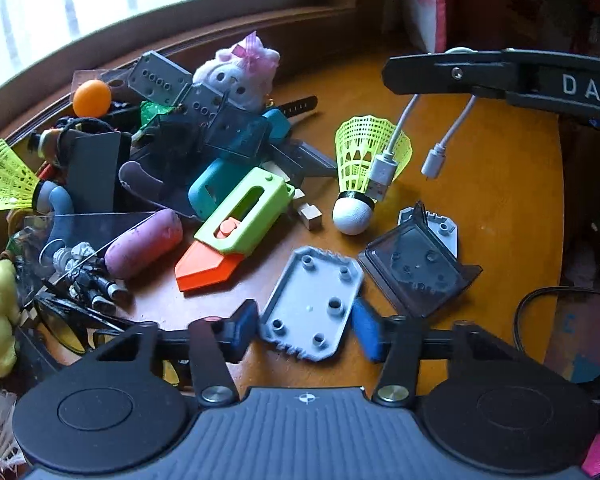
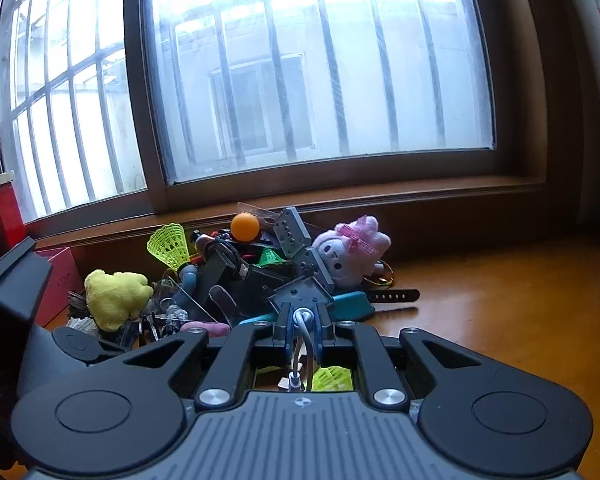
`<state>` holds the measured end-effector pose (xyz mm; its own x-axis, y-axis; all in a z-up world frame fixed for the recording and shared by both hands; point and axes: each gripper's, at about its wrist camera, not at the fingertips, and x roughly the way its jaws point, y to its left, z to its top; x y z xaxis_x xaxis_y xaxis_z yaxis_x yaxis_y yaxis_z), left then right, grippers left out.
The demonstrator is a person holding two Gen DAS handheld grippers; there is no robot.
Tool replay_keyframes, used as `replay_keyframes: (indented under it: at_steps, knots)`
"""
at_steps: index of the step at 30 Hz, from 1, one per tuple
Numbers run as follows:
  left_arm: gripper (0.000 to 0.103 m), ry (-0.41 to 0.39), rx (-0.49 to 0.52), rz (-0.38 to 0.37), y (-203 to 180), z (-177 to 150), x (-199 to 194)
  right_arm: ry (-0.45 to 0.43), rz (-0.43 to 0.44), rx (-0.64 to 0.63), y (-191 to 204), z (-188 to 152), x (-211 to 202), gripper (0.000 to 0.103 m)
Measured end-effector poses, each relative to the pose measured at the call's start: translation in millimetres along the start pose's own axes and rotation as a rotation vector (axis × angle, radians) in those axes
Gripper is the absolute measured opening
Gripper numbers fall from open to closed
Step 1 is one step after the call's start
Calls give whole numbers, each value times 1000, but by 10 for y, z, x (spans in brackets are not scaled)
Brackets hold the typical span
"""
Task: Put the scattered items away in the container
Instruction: 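Close left tool on gray studded plate while right tool grasps white cable, then carry the gray plate and white cable over the pink shoebox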
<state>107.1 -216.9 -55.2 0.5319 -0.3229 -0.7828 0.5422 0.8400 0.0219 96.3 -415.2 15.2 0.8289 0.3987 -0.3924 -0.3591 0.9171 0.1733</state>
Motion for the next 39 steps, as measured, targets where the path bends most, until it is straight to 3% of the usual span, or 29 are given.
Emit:
replay_keyframes:
  at_steps: [6, 8, 9, 10, 13, 17, 23, 28, 33, 39]
  knots:
    - [51, 3, 8, 8, -23, 22, 16, -5, 9, -3, 19, 17, 7, 11]
    - [65, 4, 13, 10, -35, 34, 24, -2, 11, -2, 23, 13, 12, 11]
    - [66, 3, 8, 10, -38, 49, 47, -1, 12, -2, 25, 11, 11, 11]
    - [65, 0, -3, 0, -33, 64, 66, -1, 12, -2, 27, 8, 9, 11]
    - [47, -14, -26, -6, -27, 104, 95, 3, 11, 4, 26, 2, 3, 11]
    - [46, -39, -81, -9, 27, 102, 42, -1, 9, 8, 31, 23, -11, 11]
    - [46, -137, -158, 35, 161, 35, -350, -19, 40, 24, 84, 79, -45, 11]
    - [46, -176, -240, 115, 309, -90, -660, -14, 105, -6, 274, 97, -19, 11]
    - [46, -209, -316, 195, 461, -263, -991, 10, 186, -37, 537, 80, 74, 11]
    - [46, -245, -385, 240, 714, -553, -1363, 32, 259, -78, 1003, 71, 187, 11]
